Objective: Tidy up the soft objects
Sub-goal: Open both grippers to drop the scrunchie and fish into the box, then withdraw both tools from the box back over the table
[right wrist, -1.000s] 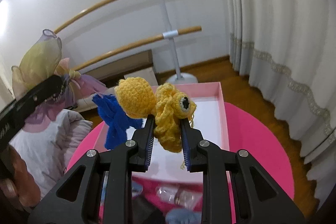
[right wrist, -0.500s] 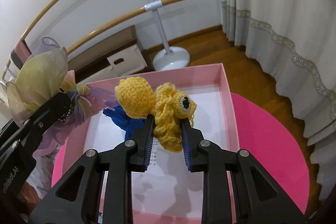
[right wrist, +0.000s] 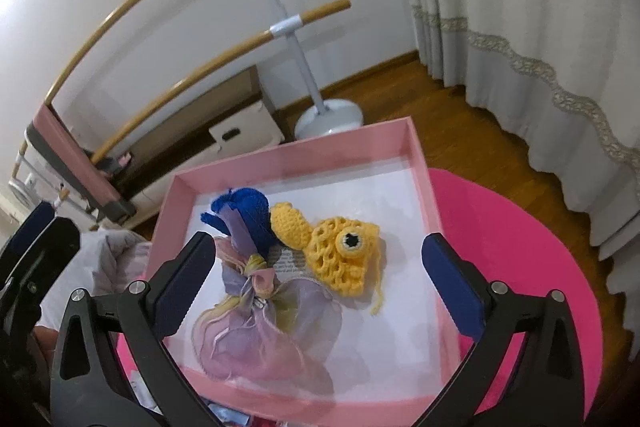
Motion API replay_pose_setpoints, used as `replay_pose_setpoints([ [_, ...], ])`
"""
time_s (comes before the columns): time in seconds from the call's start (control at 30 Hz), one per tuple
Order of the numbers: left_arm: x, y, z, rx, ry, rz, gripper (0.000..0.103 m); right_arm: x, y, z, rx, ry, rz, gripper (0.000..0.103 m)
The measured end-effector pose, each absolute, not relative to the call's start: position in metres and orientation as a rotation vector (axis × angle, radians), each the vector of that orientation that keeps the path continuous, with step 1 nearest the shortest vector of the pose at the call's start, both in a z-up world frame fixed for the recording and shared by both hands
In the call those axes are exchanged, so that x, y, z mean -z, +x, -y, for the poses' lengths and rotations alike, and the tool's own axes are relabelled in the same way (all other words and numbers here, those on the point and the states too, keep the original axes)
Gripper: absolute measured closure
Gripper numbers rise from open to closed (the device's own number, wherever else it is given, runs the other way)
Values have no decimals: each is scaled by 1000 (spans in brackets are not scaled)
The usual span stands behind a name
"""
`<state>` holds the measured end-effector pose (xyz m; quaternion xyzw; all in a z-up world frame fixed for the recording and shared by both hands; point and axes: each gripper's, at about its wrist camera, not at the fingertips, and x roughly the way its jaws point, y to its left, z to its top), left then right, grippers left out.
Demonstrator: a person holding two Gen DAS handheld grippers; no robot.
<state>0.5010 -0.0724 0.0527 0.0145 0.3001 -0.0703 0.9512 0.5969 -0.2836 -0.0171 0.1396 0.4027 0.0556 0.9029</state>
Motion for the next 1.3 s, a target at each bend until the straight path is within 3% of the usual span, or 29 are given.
replay_pose_setpoints([
  [0.37, -86, 401, 58, 51, 9, -465, 0, -48, 505, 287, -109, 230, -679, 0],
  [0.53, -68, 333, 50, 22, -5, -419, 0, -67, 452, 284, -105, 190, -610, 0],
  [0.83, -32, 224, 37, -5, 24, -360, 0, -68, 365, 279, -84, 146, -534, 0],
  [1.3, -8, 121, 28, -10, 12, -388, 0, -59, 290, 269, -24, 83, -475, 0],
])
